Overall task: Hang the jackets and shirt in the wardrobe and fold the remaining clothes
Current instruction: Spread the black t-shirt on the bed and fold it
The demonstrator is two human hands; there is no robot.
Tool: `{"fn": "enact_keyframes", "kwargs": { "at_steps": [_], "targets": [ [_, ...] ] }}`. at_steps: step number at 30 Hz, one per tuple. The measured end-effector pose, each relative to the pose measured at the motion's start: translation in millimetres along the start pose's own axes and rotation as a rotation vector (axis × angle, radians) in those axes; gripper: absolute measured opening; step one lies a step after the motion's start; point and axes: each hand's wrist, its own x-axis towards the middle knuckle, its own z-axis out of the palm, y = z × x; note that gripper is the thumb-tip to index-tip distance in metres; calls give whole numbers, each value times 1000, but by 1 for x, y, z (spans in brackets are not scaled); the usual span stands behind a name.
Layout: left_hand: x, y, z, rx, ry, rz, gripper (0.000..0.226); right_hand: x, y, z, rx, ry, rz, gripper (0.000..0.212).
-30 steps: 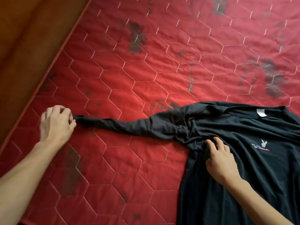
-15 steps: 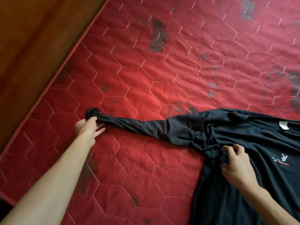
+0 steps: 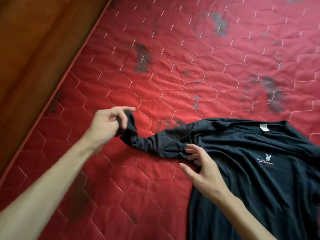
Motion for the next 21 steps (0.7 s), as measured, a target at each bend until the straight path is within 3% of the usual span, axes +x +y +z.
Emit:
{"fn": "enact_keyframes", "kwargs": {
  "at_steps": [3,6,9,12,14,16,19,21],
  "targets": [
    [-16,50,84,60,-286,181,47,-7,-44,-2,174,6,-75,81],
    [-40,85,160,75,-414,332,44,-12,-61,-29,402,284,-76,51],
    [-54,103,204,40,-331,414,51,-18,-40,-79,524,503,7,17],
    [-54,91,223,55,-115,393,48,-32,6,-138,543,748,161,2],
    [-51,65,231,90,-23,265,47,-41,47,-177,528,917,276,15],
    [-49,31,237,183,67,136,46,-50,97,-214,465,984,442,37],
    [-48,-16,245,329,174,-24,38,-59,173,-255,335,902,732,70],
    [-46,-32,254,396,199,-60,31,-64,209,-271,367,799,785,68]
  ]
}}
